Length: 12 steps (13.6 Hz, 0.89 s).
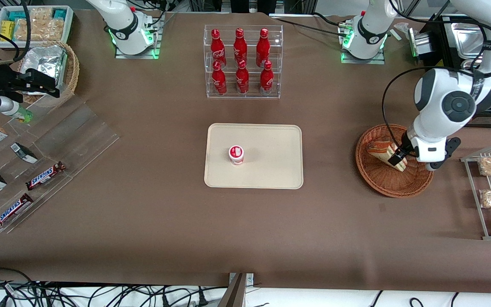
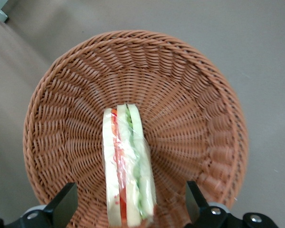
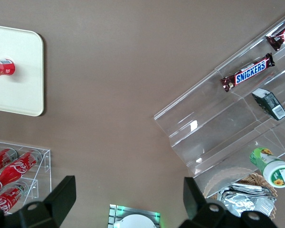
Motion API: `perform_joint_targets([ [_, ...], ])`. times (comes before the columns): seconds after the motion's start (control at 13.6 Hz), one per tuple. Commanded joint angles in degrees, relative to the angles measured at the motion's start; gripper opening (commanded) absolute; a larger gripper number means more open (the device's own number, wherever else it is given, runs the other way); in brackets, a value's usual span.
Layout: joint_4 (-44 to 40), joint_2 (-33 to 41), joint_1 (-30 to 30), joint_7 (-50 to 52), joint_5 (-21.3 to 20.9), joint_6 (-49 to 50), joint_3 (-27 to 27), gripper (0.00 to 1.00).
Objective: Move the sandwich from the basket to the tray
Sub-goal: 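Close the left gripper on the wrapped sandwich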
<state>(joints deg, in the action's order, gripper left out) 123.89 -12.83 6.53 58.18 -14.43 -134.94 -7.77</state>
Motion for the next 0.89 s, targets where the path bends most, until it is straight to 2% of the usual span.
perform_joint_targets([
  [0.0,4.1,-1.2,0.2,5.8,-4.7,-7.3,-0.3,1.0],
  [0.52,5.6,-3.9,0.4,7.8,-7.2,-9.5,-0.3,1.0],
  [0.59,5.6,-3.9,0.7,7.1,-7.3,-9.4,-0.4,0.62],
  [0.66,5.4,-3.9,1.2,6.7,-7.3,-9.3,-0.4,0.42],
  [0.74,5.4,-4.0,1.1,6.4,-7.3,-9.1,-0.4,0.28],
  [0.81,5.4,-4.0,1.1,6.2,-7.3,-8.9,-0.4,0.2],
])
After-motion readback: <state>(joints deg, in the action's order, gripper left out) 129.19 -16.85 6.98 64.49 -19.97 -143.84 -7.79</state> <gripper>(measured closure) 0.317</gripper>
